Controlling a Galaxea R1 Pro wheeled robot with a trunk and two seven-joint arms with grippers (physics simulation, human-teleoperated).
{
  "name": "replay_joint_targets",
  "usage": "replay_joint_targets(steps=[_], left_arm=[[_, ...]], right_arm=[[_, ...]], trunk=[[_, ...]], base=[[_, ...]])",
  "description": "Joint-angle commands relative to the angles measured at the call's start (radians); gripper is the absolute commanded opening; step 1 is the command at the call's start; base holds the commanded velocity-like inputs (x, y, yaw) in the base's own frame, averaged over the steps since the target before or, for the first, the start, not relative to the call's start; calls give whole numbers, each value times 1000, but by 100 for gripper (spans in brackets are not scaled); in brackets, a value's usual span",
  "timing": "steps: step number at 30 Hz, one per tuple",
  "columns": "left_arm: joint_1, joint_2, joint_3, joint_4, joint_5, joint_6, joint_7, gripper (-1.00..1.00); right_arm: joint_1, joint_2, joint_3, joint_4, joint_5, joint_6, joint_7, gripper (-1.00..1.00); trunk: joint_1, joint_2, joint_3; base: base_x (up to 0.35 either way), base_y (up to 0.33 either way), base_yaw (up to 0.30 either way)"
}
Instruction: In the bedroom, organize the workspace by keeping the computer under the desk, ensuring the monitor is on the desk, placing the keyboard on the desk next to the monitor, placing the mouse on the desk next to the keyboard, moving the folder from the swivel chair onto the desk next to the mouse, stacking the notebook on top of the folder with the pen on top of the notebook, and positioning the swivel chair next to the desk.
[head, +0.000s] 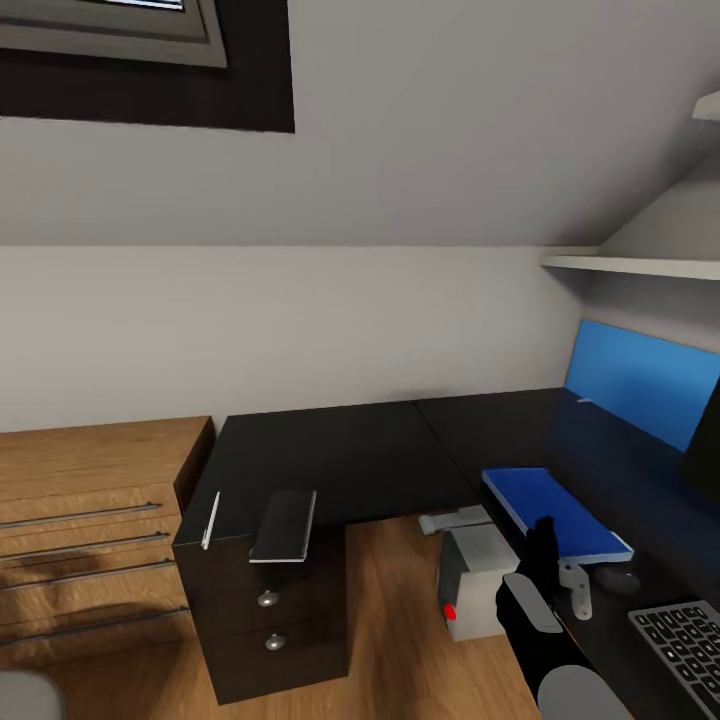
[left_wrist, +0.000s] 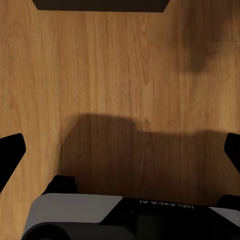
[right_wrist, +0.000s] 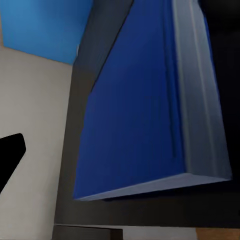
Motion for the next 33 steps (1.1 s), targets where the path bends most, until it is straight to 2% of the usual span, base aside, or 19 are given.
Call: replay_joint_targets(steps=[1,7,16,33], left_arm=[[0,0,-1,-2,10,2,9,100],[0,0,-3,-1,11,2,9,100],[0,0,-3,1,11,3,9,100],[0,-1,-5,4,11,3,10,100]], right_arm=[[0,1,-2,-1,-4,-2,1,100],[0,1,-1,-1,-4,-2,1,100],[0,1,-1,-1,-4,-2,1,100],[0,2,0,-1,-1,-3,6,100]], trunk=[[0,-1,-1],[0,-1,-1],[0,-1,-1],[-65,118,52]], base=[[-78,0,0],[-207,0,0],[-36,0,0],[-1,0,0]])
